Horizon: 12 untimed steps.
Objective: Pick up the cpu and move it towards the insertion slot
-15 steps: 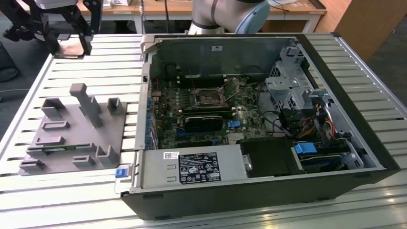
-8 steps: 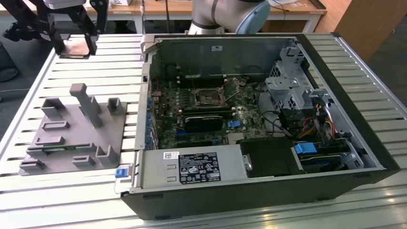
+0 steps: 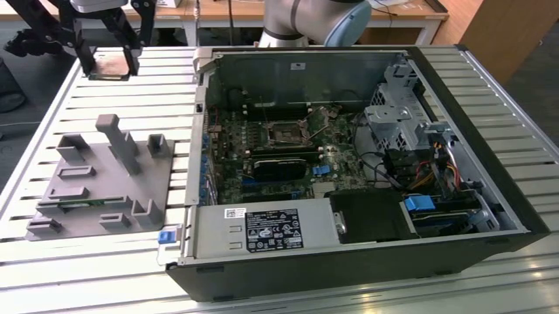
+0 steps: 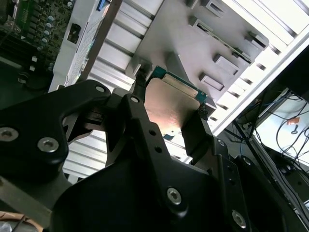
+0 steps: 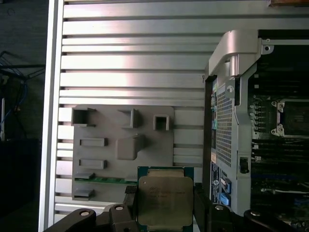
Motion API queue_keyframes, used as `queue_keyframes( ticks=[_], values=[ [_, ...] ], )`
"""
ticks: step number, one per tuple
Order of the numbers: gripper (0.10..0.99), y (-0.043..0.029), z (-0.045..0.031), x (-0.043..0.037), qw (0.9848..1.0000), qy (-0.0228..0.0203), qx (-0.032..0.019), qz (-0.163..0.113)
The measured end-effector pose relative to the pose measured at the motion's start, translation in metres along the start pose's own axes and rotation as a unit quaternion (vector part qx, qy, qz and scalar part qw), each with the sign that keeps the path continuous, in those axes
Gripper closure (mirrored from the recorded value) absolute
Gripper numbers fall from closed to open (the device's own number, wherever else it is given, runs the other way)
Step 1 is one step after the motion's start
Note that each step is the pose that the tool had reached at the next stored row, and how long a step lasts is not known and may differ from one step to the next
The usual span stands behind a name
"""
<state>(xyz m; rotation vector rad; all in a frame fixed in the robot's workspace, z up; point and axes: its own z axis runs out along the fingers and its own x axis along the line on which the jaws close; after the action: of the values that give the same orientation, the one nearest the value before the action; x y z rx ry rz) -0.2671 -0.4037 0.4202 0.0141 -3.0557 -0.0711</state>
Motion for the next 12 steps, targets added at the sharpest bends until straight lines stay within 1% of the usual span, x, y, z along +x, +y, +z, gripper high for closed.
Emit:
queue_keyframes(
  ticks=[12],
  values=[
    [0.541,-0.0001,-0.0007,-0.0082,1.0,0.0,0.0,0.0]
  ],
)
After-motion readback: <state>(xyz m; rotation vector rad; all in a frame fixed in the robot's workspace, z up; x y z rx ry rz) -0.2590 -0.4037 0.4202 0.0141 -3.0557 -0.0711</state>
